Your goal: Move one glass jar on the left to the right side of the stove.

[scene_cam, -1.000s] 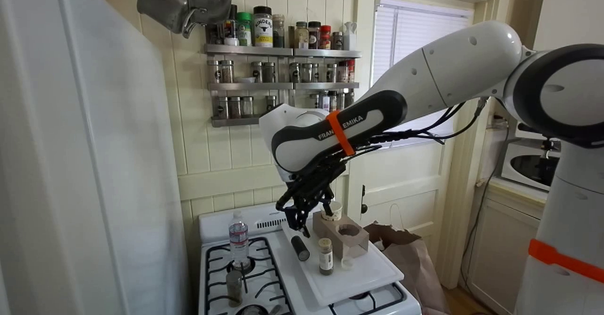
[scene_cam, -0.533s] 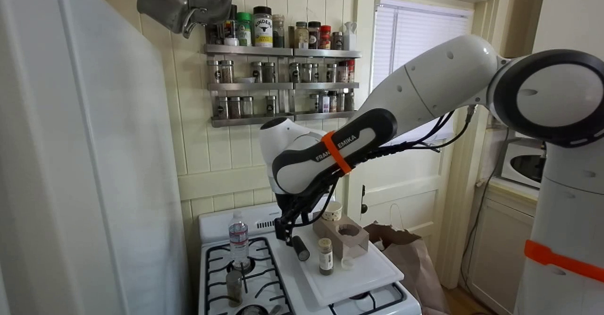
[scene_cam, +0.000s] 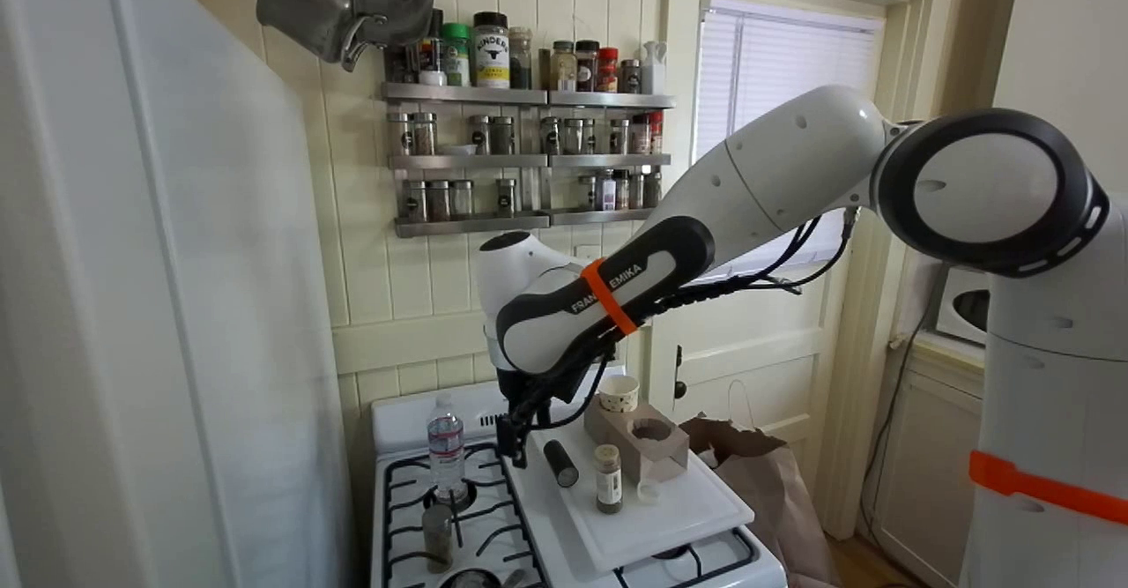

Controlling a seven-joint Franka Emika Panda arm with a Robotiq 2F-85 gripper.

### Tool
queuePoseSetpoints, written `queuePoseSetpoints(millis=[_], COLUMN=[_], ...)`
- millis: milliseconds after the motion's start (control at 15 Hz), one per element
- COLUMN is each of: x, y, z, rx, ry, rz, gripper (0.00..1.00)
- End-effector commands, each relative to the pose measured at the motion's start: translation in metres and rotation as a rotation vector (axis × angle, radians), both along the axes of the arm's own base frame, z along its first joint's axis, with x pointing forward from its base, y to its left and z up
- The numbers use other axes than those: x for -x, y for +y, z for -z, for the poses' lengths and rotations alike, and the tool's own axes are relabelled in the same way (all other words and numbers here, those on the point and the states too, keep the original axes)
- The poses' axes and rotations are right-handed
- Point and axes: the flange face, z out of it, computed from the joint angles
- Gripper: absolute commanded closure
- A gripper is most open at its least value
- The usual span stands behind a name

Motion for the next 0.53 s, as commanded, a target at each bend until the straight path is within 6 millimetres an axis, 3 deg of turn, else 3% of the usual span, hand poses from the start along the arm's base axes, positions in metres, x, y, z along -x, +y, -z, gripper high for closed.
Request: queuePoseSetpoints(millis=[0,467], x=[-0.018,-0.036], y=[0.017,0.066], z=[0.014,0.074], rx=[-0.100,-0.362], ry=[-0.075,-0.135], rz=[-0.152,-0.412], gripper=[0.00,0.00])
